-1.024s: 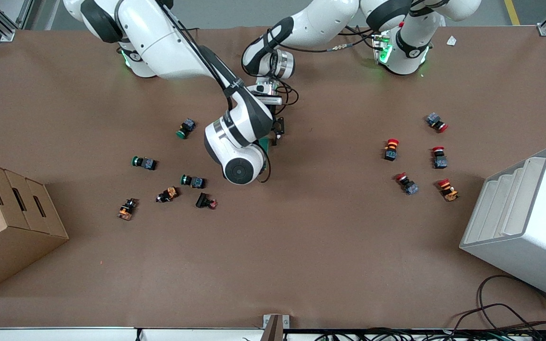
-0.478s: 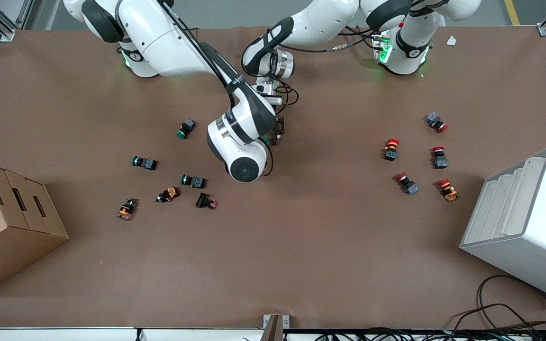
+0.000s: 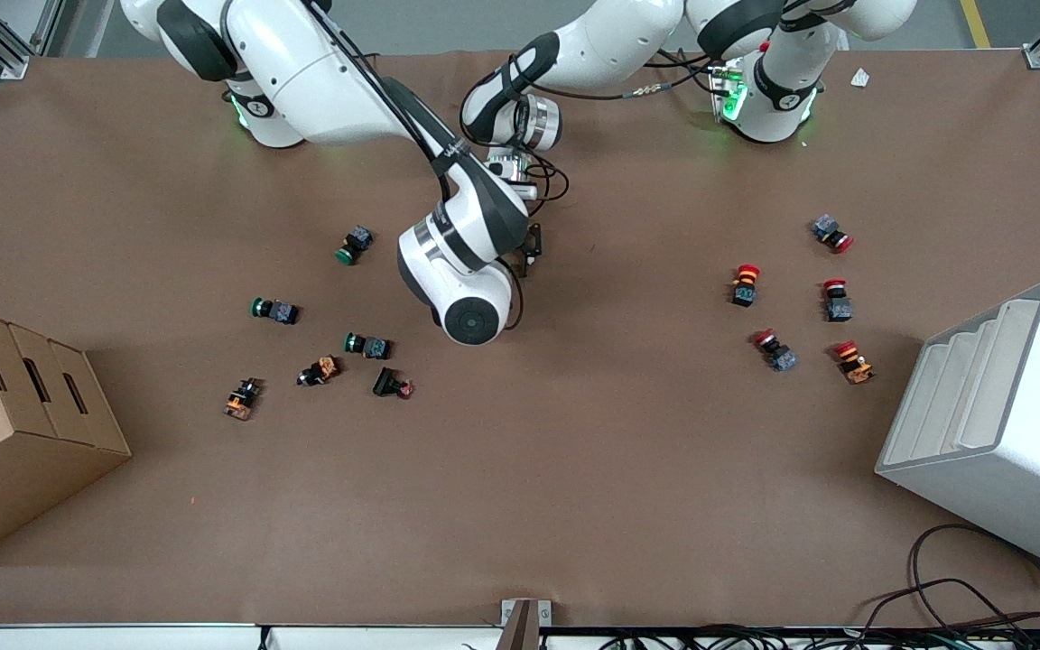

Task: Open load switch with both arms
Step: 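Push the white lever across with the right gripper while the left gripper holds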

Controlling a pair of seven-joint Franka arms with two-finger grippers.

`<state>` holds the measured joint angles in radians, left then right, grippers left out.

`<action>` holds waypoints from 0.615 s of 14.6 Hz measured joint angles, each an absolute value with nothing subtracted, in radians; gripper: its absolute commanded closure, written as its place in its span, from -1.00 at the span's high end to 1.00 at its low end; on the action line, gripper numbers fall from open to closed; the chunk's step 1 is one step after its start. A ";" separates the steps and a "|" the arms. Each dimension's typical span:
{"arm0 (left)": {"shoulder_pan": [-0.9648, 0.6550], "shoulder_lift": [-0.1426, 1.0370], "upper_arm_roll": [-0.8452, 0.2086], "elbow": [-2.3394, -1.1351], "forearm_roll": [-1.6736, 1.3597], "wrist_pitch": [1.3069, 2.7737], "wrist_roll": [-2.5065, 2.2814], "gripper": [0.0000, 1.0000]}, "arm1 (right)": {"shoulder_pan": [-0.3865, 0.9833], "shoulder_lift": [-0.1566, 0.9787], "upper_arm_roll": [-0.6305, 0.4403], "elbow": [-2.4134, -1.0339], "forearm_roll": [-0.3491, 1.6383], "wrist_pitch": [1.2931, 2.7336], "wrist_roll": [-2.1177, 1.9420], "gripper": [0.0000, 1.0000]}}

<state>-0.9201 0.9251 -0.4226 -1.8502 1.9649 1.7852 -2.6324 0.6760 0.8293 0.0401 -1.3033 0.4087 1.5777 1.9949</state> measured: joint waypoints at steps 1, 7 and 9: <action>-0.920 0.925 -0.423 -1.850 1.965 1.785 -2.632 1.00 | 0.682 0.828 0.043 -1.303 0.409 1.574 1.995 1.00; -0.920 0.925 -0.423 -1.850 1.965 1.785 -2.632 1.00 | 0.712 0.830 0.044 -1.317 0.408 1.575 1.995 1.00; -0.920 0.925 -0.423 -1.850 1.965 1.785 -2.632 1.00 | 0.711 0.831 0.036 -1.332 0.393 1.583 1.995 1.00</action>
